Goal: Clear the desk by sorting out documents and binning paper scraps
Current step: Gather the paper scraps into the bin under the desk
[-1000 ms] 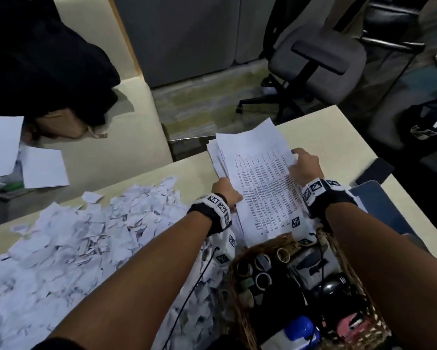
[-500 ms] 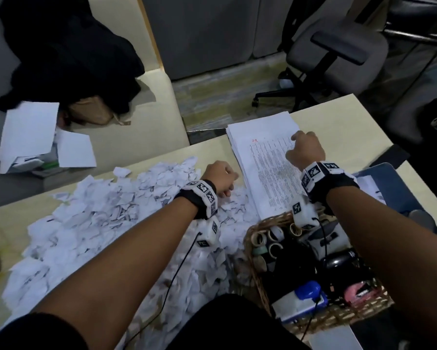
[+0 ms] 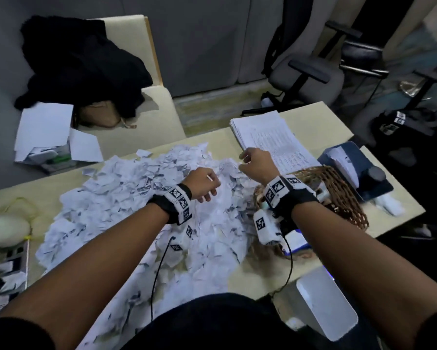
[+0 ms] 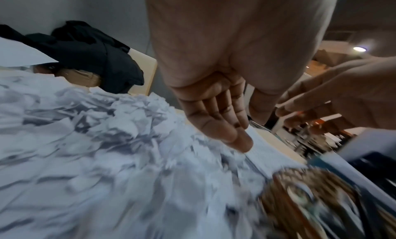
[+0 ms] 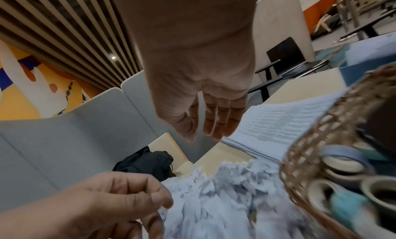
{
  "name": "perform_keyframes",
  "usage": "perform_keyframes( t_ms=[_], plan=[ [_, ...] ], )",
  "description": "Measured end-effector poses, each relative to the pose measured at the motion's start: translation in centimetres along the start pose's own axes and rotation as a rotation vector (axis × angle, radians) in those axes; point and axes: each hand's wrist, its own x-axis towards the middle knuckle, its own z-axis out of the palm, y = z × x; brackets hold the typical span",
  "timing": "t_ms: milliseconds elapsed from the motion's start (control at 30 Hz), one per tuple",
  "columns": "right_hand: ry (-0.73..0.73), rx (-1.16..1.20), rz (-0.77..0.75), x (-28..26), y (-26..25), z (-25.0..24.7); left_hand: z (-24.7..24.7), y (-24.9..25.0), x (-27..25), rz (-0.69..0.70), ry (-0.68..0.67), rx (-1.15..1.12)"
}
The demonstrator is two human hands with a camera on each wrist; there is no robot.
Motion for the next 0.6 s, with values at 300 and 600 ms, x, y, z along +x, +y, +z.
perform_keyframes(
  t_ms=[300, 600],
  plan=[
    [-0.310, -0.002, -0.107, -13.9, 2.3, 4.4, 4.6, -6.1, -6.9, 0.239, -0.462, 0.351],
    [-0.515, -0.294, -0.096, -21.4, 3.0, 12.7, 7.3, -13.1, -12.8, 0.314, -0.345, 0.638]
  ],
)
